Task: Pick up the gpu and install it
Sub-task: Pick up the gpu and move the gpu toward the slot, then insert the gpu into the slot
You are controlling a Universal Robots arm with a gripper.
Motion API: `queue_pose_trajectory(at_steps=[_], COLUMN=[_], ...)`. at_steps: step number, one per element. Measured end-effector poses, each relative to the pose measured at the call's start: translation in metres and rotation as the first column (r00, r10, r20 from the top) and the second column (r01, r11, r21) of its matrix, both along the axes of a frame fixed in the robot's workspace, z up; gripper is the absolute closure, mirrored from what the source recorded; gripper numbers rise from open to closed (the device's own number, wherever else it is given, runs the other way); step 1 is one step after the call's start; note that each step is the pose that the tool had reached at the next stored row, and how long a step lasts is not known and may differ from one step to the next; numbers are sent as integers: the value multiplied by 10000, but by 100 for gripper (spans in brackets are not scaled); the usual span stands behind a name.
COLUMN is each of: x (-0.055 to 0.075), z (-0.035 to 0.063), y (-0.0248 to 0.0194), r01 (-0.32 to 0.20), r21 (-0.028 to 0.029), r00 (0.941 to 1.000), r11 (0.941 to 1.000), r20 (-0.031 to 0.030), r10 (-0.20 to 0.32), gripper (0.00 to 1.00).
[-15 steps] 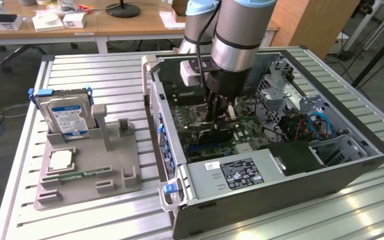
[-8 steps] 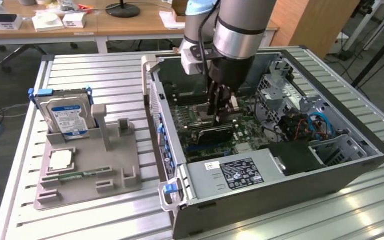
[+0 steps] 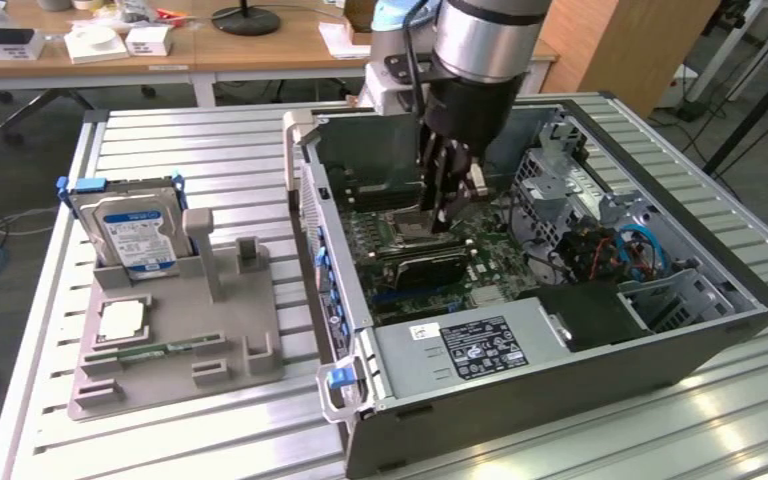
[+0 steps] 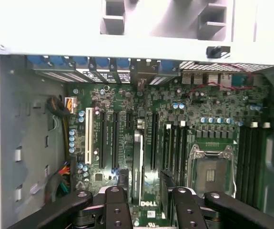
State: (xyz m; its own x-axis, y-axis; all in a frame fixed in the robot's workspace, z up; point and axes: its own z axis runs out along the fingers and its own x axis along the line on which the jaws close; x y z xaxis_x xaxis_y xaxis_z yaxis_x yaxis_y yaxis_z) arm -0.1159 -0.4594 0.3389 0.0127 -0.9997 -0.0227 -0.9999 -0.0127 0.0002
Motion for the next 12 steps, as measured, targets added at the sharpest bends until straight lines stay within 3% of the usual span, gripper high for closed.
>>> queue_pose_trajectory(at_steps=[6,12], x=[0,0], z=[226,241], y=[10,10], r01=[0,0], r21=[1,0], r00=[10000,10000], r11=[10000,10000], r20=[17,19], r10=[0,0], gripper=[60,60])
